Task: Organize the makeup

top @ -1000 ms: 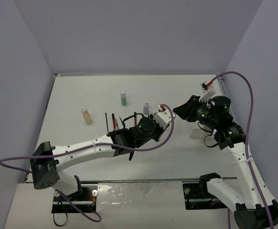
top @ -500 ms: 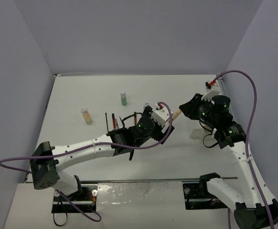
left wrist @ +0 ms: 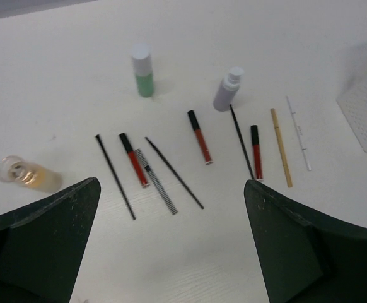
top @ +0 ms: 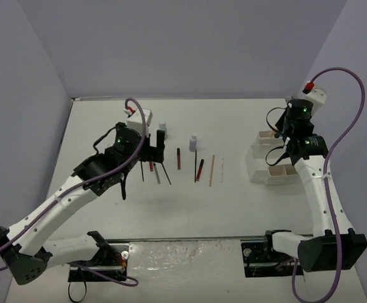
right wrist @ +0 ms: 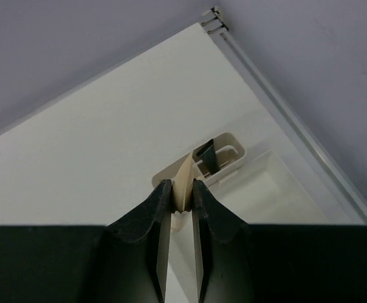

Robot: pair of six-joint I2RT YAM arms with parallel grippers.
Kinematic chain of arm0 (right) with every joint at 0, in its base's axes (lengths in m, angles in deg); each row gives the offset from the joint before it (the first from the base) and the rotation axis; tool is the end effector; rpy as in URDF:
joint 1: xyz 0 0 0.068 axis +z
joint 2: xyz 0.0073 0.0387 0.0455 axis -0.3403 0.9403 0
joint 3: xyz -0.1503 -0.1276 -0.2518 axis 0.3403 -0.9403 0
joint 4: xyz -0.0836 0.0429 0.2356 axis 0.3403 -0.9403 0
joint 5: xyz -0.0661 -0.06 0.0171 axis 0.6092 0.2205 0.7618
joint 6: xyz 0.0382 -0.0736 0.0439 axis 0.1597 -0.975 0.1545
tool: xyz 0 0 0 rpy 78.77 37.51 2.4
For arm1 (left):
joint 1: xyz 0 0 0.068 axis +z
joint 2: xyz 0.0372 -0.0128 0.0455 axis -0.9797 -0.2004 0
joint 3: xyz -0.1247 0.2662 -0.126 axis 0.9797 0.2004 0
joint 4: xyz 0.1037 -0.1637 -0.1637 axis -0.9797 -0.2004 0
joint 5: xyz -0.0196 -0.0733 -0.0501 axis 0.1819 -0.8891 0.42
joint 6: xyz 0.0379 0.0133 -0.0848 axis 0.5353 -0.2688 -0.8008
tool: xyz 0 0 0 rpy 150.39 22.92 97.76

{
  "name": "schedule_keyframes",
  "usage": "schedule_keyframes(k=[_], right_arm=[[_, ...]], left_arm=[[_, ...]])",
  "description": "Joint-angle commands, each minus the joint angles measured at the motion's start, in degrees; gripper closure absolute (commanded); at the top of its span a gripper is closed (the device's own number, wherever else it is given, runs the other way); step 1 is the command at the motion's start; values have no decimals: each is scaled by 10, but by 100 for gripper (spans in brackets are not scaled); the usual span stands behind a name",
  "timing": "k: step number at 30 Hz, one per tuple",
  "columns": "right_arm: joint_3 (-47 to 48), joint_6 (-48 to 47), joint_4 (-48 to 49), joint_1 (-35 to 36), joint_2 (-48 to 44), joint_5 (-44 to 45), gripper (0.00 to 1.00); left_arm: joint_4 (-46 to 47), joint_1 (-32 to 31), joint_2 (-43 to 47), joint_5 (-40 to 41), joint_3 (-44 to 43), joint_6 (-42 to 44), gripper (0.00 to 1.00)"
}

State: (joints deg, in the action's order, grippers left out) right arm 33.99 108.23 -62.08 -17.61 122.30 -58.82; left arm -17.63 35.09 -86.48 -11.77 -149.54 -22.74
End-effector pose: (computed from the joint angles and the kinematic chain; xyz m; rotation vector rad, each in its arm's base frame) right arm 0.2923 -0.0137 0.4462 0.4807 1.6827 0.0138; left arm 0.1986 -0.1549 0.4260 0.2194 1.9152 -0.4610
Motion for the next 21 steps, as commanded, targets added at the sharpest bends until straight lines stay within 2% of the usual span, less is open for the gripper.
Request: schedule_keyframes(k=[1,5,11,21], right_arm=[[47,-13,61,-18,58,100,100],[52,-25,89,-20,92,135,100],[46,-29,122,-37,133,162,100],[-2,-46,205,-47,155,182,100]], left_arm=[[-113,70,70,3,-26,10,3],[-108,88,122,28,19,36,3],[-87,112,150,19,90,35,3],[-91,172,149,-24,102,38,3]])
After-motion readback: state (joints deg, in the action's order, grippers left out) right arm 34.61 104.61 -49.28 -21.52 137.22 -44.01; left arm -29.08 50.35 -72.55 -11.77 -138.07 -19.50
